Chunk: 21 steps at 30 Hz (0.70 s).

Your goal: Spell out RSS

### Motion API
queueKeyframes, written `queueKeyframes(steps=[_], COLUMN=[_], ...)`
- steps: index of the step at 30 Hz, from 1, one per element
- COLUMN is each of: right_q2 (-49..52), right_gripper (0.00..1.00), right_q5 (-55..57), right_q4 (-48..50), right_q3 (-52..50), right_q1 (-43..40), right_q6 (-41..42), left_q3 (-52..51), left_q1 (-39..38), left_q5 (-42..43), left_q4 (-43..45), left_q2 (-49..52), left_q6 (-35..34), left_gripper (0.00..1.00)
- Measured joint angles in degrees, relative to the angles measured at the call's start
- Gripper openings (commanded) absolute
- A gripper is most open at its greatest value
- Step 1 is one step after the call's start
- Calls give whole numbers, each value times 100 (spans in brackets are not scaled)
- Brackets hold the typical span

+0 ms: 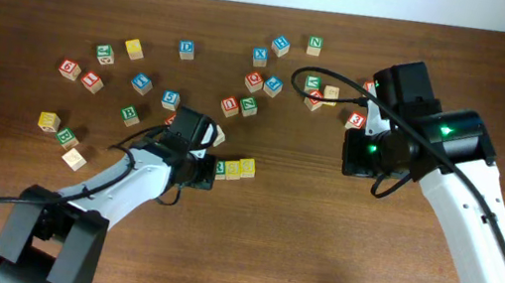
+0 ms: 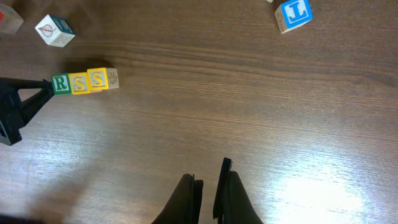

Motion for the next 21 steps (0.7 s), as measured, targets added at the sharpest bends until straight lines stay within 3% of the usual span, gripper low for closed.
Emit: queueKeyframes(steps=[21], right_q2=[0], right_gripper=[4], right_q5=[2], right_q4=[-81], right_q3=[0], right_q1=[0], right_q6=[-72], left_q3=[0], left_q1=[0], left_q5=[39], left_q4=[258], left_q2=[0], left_q6=[-63], left_gripper=[0])
